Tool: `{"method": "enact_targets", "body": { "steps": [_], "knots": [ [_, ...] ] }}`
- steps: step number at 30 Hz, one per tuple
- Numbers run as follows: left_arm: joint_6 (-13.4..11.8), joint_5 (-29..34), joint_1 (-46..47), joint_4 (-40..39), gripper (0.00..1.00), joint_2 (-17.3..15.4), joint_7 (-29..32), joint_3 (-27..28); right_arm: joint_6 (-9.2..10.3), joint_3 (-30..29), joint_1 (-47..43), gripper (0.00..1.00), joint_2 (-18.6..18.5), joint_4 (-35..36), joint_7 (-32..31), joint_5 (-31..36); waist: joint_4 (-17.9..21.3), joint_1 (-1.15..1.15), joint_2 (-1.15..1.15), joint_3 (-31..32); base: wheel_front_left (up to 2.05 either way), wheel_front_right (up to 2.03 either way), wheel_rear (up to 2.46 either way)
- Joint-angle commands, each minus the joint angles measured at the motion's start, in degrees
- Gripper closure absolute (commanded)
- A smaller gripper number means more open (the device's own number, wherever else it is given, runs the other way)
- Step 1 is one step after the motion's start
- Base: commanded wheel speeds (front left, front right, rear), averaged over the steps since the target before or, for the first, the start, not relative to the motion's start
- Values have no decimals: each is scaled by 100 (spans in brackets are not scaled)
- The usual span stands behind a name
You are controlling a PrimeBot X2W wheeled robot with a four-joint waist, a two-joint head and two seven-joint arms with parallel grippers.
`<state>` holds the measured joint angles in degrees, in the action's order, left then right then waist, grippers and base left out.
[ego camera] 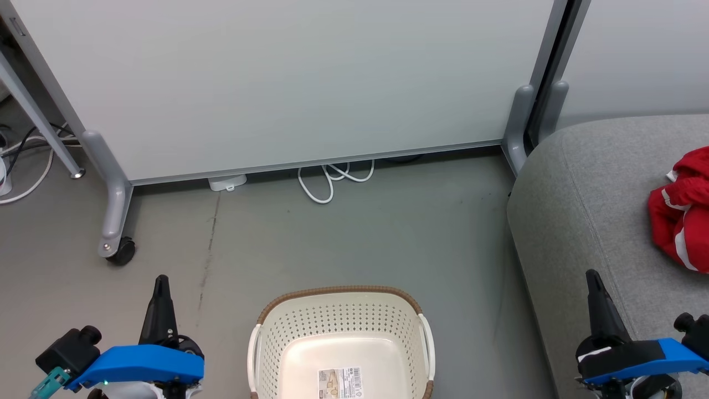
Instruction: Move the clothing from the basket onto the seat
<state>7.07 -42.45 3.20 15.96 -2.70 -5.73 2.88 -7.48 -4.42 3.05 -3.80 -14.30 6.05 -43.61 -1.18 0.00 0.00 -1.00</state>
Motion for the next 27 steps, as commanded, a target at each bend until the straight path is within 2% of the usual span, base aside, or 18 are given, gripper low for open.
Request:
{"method": "enact_targets", "body": {
  "steps": [1,27],
  "knots": [
    [22,-161,163,-90,100,-21,28,31,-1,-28,148,100,-2,81,-47,-167,1,0,0,1,0,0,0],
    [37,-2005,239,-139,100,-23,495,165,-2,-102,237,100,33,67,-513,-1967,36,0,0,25,0,0,0]
  ]
}}
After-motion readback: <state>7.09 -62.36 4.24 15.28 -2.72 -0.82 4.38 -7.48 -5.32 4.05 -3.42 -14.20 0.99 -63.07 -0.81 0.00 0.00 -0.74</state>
